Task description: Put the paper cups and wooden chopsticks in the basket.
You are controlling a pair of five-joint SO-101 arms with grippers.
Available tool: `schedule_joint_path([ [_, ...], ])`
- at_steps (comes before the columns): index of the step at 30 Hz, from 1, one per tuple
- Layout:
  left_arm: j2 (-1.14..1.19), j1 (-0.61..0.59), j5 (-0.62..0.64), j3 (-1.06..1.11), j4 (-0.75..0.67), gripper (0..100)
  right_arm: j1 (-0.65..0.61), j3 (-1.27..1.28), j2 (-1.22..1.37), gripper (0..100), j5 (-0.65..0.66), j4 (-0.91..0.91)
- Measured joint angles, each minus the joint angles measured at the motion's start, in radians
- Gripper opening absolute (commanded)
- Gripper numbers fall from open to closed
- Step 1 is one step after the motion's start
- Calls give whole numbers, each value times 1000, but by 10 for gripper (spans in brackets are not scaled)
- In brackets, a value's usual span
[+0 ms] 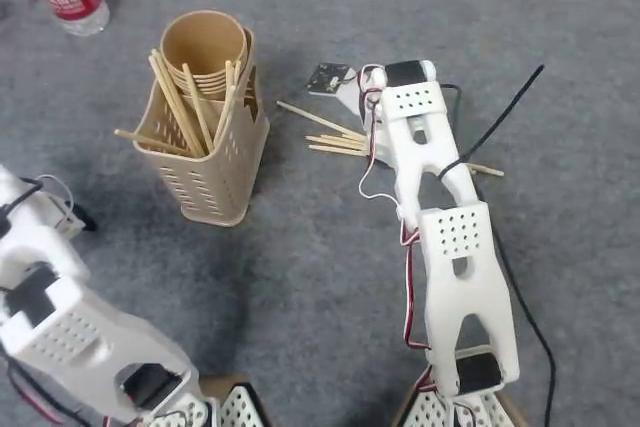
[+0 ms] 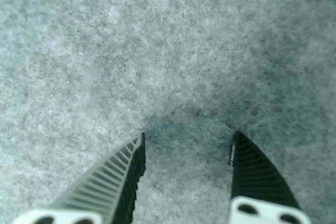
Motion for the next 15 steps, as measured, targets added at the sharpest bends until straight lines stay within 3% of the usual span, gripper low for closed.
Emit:
schedule_joint_path([
  [2, 0, 0, 0, 0, 0, 272, 11, -2, 0, 48, 29, -2],
  [6, 0, 0, 0, 0, 0, 272, 28, -3, 0, 3, 34, -3],
  [15, 0, 0, 0, 0, 0, 272, 29, -2, -37, 7, 34, 48],
])
